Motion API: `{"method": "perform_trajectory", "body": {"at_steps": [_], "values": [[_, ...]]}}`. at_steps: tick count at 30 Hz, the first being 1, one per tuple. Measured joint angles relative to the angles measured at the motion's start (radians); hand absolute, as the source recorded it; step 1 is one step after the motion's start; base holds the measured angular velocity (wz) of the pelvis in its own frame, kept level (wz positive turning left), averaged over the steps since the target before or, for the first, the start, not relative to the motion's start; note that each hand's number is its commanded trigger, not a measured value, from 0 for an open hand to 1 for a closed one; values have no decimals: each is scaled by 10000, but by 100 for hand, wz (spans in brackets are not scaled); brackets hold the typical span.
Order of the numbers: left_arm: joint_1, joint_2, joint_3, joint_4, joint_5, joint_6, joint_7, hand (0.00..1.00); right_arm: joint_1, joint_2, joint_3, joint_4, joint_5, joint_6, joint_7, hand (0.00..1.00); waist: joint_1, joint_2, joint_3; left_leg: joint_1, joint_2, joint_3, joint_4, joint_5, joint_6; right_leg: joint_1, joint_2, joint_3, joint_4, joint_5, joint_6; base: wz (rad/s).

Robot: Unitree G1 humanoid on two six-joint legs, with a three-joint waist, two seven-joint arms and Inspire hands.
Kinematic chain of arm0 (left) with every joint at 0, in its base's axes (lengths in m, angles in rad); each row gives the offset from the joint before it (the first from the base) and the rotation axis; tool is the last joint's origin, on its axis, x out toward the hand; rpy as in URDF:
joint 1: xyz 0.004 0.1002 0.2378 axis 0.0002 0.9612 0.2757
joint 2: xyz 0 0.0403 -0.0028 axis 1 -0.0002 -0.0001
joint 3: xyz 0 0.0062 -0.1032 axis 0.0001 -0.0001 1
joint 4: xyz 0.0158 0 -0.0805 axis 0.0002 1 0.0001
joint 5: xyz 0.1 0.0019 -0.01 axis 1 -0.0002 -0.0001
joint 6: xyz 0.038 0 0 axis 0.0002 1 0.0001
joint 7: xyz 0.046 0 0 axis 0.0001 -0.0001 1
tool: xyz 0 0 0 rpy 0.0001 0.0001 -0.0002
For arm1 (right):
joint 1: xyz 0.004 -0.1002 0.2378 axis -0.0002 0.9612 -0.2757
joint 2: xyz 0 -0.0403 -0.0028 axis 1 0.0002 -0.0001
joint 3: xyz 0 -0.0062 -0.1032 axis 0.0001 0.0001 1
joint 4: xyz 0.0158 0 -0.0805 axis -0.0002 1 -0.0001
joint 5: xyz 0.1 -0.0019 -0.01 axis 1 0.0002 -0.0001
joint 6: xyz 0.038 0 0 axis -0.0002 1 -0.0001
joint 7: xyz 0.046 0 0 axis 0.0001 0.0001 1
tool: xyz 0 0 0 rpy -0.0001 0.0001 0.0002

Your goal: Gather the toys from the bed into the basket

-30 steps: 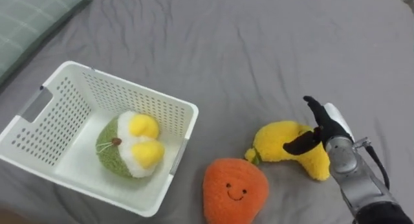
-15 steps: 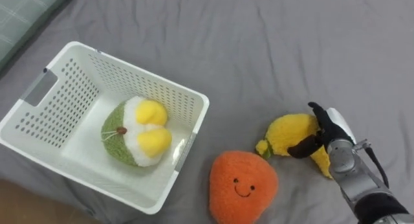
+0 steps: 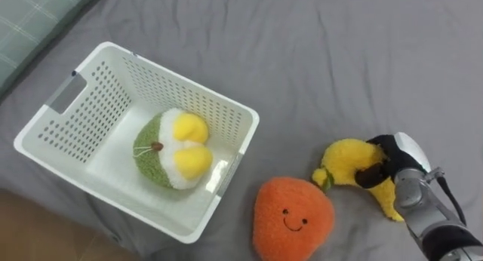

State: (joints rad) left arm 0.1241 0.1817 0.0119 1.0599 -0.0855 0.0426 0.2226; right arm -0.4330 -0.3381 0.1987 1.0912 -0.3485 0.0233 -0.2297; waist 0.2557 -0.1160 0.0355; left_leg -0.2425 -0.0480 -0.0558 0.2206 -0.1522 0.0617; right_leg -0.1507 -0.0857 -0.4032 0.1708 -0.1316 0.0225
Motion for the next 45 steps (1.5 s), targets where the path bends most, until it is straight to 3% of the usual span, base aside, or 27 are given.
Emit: {"method": "perform_trajectory", "body": {"at_steps": [12,18,22,23,24,30,35,40,45], "values": [[-9,-7,25,-4,-21,-158,16,0,5,-4,-1,-141,-147,-1,225,100,-56,7,4,22,-3,29,-9,2,1,4,16,150,-20,-1,2,0],[78,-9,38,-62,22,-74,100,0,414,-74,-1,-2459,-454,20,262,100,-373,-23,-23,376,25,211,-106,2,2,261,12,215,-36,-1,3,-7],[331,64,71,-293,15,-49,101,0,650,-83,-7,-3727,-535,37,564,100,-600,-25,-73,1085,40,320,-346,1,3,812,33,402,-65,-10,16,-11],[446,80,73,-406,18,-47,100,0,697,-90,-6,-4064,-526,36,662,100,-618,-45,-166,1190,53,418,-407,1,4,848,45,473,-65,-10,17,-24],[479,86,90,-459,22,-48,99,0,729,-106,-6,-4215,-501,36,691,100,-619,-51,-186,1249,61,465,-427,1,4,878,46,493,-66,-11,18,-22],[691,98,314,-590,26,2,108,0,1099,-131,-8,-4876,-460,58,903,100,-590,-27,-267,1906,120,739,-567,-2,2,1349,98,780,-58,-11,18,-14],[780,51,482,-565,25,149,110,0,1101,-142,-19,-5309,-421,371,1031,100,-598,114,-344,2063,168,876,-559,4,-12,1443,144,952,-33,12,-19,-8],[821,-76,642,-567,9,226,110,0,1099,-141,-29,-6405,-398,396,1069,100,-648,342,-304,2486,177,859,-711,5,-19,1826,159,956,-51,6,-11,0],[735,-130,662,-583,235,344,95,0,1097,-103,-20,-7715,-566,621,1352,100,-577,348,-299,2527,175,885,-725,4,-20,1833,169,985,-46,2,-7,-2]]}}
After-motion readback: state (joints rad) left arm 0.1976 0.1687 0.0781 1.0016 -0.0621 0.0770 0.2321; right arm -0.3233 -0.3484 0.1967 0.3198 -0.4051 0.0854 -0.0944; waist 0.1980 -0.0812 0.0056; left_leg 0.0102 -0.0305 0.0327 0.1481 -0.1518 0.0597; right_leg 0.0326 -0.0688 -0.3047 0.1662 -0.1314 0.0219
